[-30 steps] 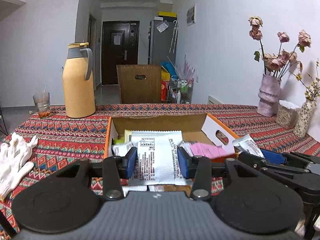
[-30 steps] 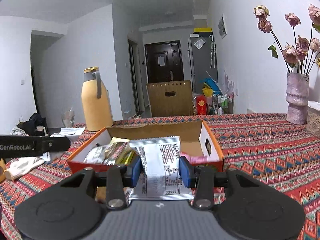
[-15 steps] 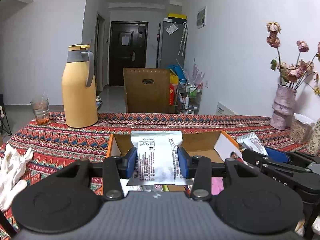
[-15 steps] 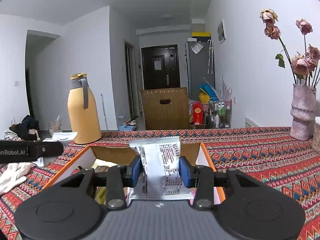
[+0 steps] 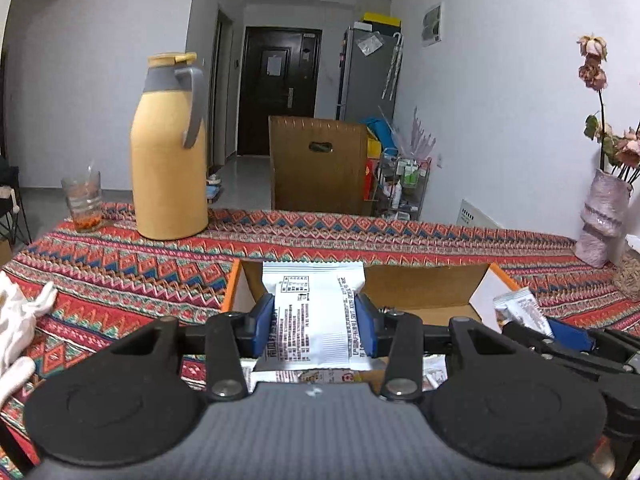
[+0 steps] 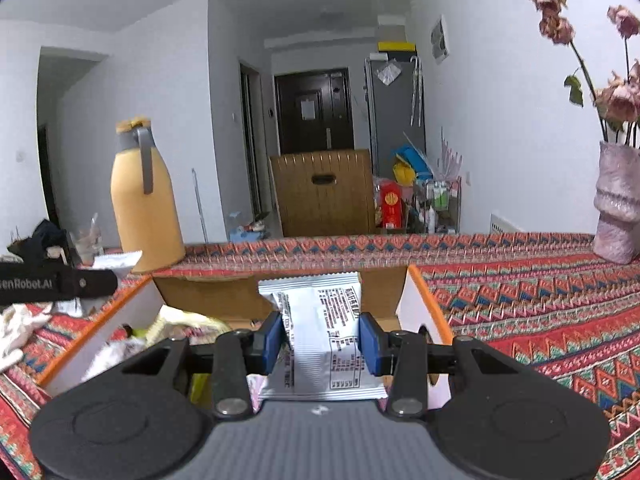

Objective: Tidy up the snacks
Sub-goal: 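Carry both white packets over the box and open both grippers inside, then withdraw both open grippers from the box toward the snack pile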

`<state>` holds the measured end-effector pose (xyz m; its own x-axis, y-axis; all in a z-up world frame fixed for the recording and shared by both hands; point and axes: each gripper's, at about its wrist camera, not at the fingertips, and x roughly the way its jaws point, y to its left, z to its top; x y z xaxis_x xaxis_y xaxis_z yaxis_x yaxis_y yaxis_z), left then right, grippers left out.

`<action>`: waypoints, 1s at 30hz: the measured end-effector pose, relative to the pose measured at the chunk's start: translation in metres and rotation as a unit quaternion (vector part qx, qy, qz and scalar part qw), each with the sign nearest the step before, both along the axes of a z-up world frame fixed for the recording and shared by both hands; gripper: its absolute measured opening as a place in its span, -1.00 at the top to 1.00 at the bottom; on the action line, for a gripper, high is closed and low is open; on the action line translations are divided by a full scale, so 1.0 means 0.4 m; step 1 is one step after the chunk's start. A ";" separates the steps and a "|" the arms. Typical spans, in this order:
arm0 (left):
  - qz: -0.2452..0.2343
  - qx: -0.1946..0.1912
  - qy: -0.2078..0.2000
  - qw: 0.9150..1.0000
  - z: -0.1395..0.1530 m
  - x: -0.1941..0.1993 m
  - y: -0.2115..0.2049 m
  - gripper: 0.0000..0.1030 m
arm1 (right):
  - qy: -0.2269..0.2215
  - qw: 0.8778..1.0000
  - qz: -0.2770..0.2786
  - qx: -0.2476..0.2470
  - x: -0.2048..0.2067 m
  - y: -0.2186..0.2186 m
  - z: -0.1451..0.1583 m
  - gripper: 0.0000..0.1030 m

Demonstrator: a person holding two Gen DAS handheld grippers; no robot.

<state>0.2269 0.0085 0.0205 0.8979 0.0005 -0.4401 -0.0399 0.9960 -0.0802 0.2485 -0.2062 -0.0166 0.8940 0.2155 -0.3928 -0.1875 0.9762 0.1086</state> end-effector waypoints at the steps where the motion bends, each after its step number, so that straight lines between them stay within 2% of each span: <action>1: -0.003 0.002 0.004 1.000 -0.009 0.005 -0.002 0.16 | 0.004 1.000 0.000 -0.002 0.004 0.003 -0.008 0.23; 11: -0.005 0.002 0.022 1.000 -0.043 0.014 0.003 0.14 | 0.024 1.000 0.006 -0.018 0.016 0.026 -0.043 0.20; 13: -0.002 0.002 0.023 1.000 -0.046 0.013 0.003 0.05 | 0.022 1.000 0.002 -0.017 0.013 0.025 -0.044 0.18; 14: -0.003 0.001 0.024 1.000 -0.047 0.011 0.002 0.01 | 0.022 1.000 0.001 -0.016 0.012 0.023 -0.042 0.04; 15: -0.004 0.000 0.024 1.000 -0.046 0.010 0.001 -0.03 | 0.021 1.000 0.000 -0.014 0.012 0.021 -0.040 -0.22; 16: -0.003 -0.002 0.022 1.000 -0.046 0.008 0.002 -0.22 | 0.018 1.000 -0.002 -0.011 0.008 0.018 -0.039 -0.36; 17: -0.001 -0.002 0.019 1.000 -0.044 0.005 0.003 -0.49 | 0.013 1.000 -0.006 -0.009 0.004 0.016 -0.036 -0.61; 18: 0.003 -0.001 0.014 1.000 -0.043 0.001 0.003 -0.61 | 0.009 1.000 -0.009 -0.008 0.000 0.013 -0.033 -0.74; 20: 0.015 0.001 0.005 1.000 -0.038 -0.008 0.004 -1.00 | 0.005 1.000 -0.010 0.001 -0.007 0.005 -0.027 -0.83; 22: 0.022 0.000 0.003 1.000 -0.034 -0.013 0.007 -1.00 | 0.004 1.000 -0.011 0.006 -0.014 0.001 -0.025 -1.00; 30: 0.025 -0.013 0.003 1.000 -0.028 -0.018 0.019 -1.00 | -0.002 1.000 -0.009 0.005 -0.032 0.007 -0.013 -1.00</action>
